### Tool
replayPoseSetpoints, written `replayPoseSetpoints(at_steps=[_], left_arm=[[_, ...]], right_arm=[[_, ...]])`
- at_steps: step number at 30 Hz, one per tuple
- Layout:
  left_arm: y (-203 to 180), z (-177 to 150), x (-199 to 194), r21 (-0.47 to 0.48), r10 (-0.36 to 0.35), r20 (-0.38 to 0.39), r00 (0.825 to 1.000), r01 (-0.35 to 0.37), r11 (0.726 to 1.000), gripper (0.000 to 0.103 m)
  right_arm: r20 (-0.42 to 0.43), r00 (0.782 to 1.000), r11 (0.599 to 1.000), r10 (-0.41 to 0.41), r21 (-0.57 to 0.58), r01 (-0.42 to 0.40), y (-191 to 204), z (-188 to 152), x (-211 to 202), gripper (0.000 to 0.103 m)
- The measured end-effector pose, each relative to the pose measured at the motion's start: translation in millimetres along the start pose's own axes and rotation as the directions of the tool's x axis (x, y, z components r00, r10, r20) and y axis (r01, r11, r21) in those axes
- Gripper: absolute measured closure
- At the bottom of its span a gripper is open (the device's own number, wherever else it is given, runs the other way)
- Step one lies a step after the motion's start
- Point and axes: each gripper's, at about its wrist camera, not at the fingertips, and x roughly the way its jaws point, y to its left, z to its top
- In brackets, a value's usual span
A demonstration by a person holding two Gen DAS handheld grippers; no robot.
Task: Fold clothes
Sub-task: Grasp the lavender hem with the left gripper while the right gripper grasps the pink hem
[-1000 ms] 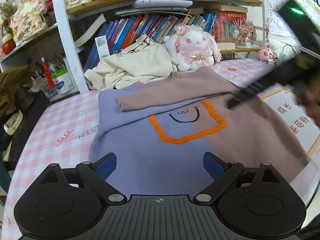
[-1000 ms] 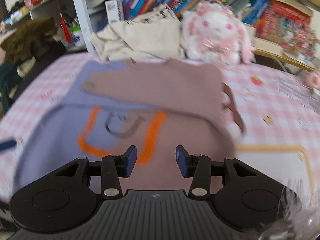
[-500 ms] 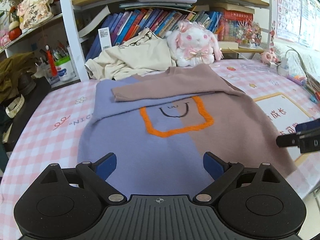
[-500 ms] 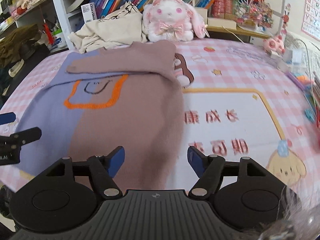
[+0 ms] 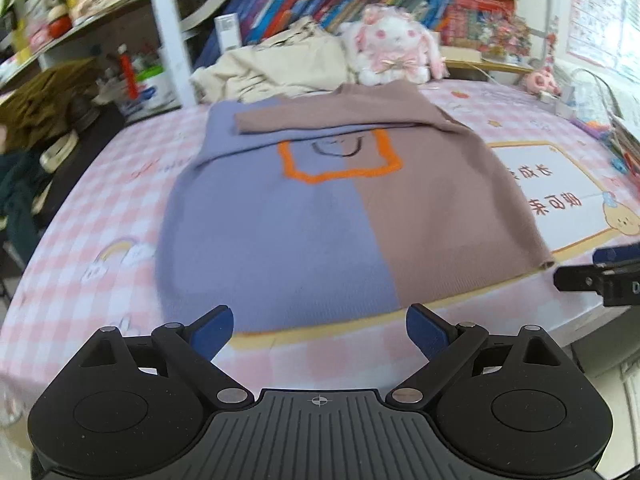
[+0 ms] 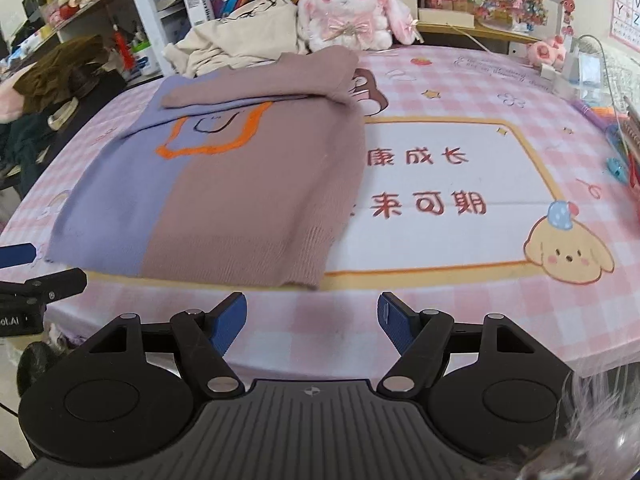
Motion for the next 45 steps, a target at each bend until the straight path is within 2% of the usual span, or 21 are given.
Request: replayPoseSetpoints(at_steps=[7, 9, 11, 14, 17, 19, 22, 26, 28, 30, 32, 34, 38, 39, 43, 45], left_arm=[[45.6, -5.5, -3.2, -0.195, 0.051, 0.013, 0.999, -0.048, 0.98, 0.012], [61.2, -5.0, 1.1, -0.251, 0.06, 0.005, 0.998, -0.057, 0.966, 0.021], [75.9, -4.2, 8.4, -0.304, 0.057, -0.015, 0.998, -0.059, 0.951, 0.04], [92.8, -3.7, 19.4, -0.357, 0.05, -0.038, 0.998, -0.06, 0.932, 0.053], [106.1, -3.9, 30.5, -0.39, 0.042, -0.056, 0.998, -0.061, 0.919, 0.056], [111.9, -1.8, 37.1, -0.389, 0.044, -0.062, 0.997, -0.065, 0.919, 0.056], [118.5, 1.6, 47.1, -0.385, 0.036, -0.075, 0.996, -0.062, 0.921, 0.057], [127.5, 2.5, 58.1, -0.399, 0.012, -0.097, 0.995, -0.05, 0.915, 0.065], [129.4, 4.7, 60.7, -0.396, 0.006, -0.098, 0.995, -0.044, 0.917, 0.067], [130.2, 7.9, 64.0, -0.389, -0.005, -0.1, 0.995, -0.034, 0.92, 0.073], [131.0, 10.6, 67.2, -0.387, -0.016, -0.102, 0.995, -0.025, 0.922, 0.091], [131.7, 12.5, 70.1, -0.39, -0.019, -0.103, 0.994, -0.023, 0.921, 0.097], [132.6, 19.2, 69.8, -0.376, -0.035, -0.098, 0.995, -0.005, 0.927, 0.099], [130.2, 22.0, 65.8, -0.364, -0.04, -0.077, 0.996, 0.009, 0.931, 0.099], [109.1, 34.6, 51.6, -0.244, -0.079, 0.011, 0.997, 0.079, 0.966, 0.099], [99.3, 37.2, 56.9, -0.189, -0.083, -0.016, 0.996, 0.078, 0.979, 0.096]], right_arm=[[-0.011, 0.999, 0.998, 0.043, 0.04, -0.042, 0.5, -5.1, 0.3, 0.035], [-0.012, 0.999, 0.998, 0.037, 0.06, -0.036, -0.1, -1.8, 3.3, 0.038], [-0.013, 0.999, 0.996, 0.031, 0.079, -0.03, -0.7, 1.5, 6.3, 0.042], [-0.013, 1.0, 0.994, 0.017, 0.107, -0.016, -2.6, 7.3, 10.8, 0.046], [-0.013, 1.0, 0.991, -0.002, 0.136, 0.003, -6.0, 15.8, 16.4, 0.048], [-0.014, 1.0, 0.989, -0.012, 0.15, 0.014, -7.1, 20.9, 21.2, 0.048], [-0.016, 1.0, 0.986, -0.023, 0.162, 0.025, -7.2, 28.1, 29.3, 0.055], [-0.016, 0.999, 0.983, -0.047, 0.176, 0.049, -8.6, 36.5, 39.4, 0.06], [-0.021, 0.998, 0.981, -0.061, 0.182, 0.064, -10.3, 39.4, 43.2, 0.066], [-0.033, 0.997, 0.983, -0.064, 0.171, 0.069, -9.7, 40.8, 46.0, 0.071], [-0.044, 0.997, 0.984, -0.066, 0.161, 0.072, -8.9, 42.2, 48.7, 0.076], [-0.051, 0.997, 0.985, -0.056, 0.159, 0.063, -7.5, 43.9, 50.4, 0.091], [-0.04, 0.998, 0.987, -0.058, 0.146, 0.064, -1.0, 47.8, 48.7, 0.093], [-0.027, 0.998, 0.989, -0.06, 0.137, 0.063, 2.8, 49.4, 46.2, 0.093], [0.03, 0.999, 0.995, 0.035, 0.094, -0.037, 21.2, 59.4, 35.5, 0.093], [0.035, 0.997, 0.992, 0.072, 0.102, -0.075, 25.7, 63.4, 36.3, 0.093]])
